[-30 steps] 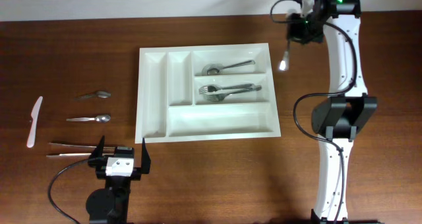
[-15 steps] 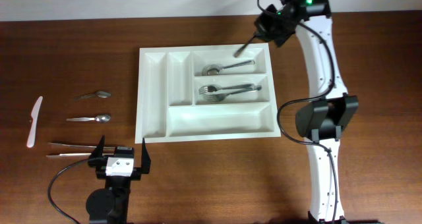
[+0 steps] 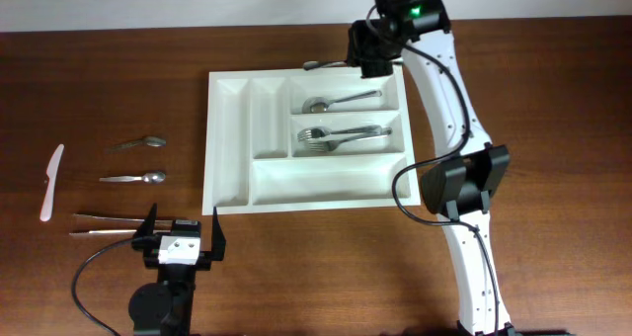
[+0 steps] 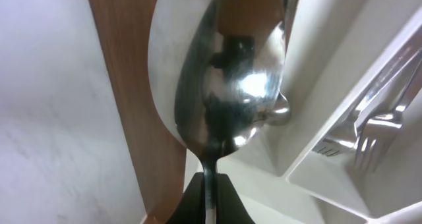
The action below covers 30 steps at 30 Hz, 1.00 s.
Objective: Pack container
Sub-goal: 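Carry the spoon with the right gripper over the tray's upper right compartment, then lower the spoon into the upper right compartment and open the right gripper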
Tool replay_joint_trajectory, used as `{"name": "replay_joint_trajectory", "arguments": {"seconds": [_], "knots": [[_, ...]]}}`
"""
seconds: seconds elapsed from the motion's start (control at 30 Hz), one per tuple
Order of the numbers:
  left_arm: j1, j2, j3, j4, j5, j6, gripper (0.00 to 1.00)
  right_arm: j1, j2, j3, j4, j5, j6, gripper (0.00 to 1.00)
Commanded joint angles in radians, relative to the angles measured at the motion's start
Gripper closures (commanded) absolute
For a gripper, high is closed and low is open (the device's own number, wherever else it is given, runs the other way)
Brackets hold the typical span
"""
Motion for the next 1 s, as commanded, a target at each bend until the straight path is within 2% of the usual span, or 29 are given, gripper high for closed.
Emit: {"name": "replay_joint_trajectory", "arguments": {"seconds": [0.0,0.33,0.77,0.97], "knots": [[0.003,-0.004,-0.006,0.003,-0.003,0.012,0.01,0.025,-0.002,0.023,-0.001,0.096,0.090,0.96],[0.003,-0.004,-0.006,0.003,-0.003,0.012,0.01,0.035,0.000,0.016,-0.019,0.241,0.125,0.96],[0.003,-0.004,-0.006,0.003,-0.003,0.012,0.01,0.037,0.003,0.012,-0.035,0.255,0.190,0.95],[0.003,-0.004,-0.006,0.003,-0.003,0.012,0.01,0.037,0.003,-0.062,-0.035,0.250,0.195,0.96]]}}
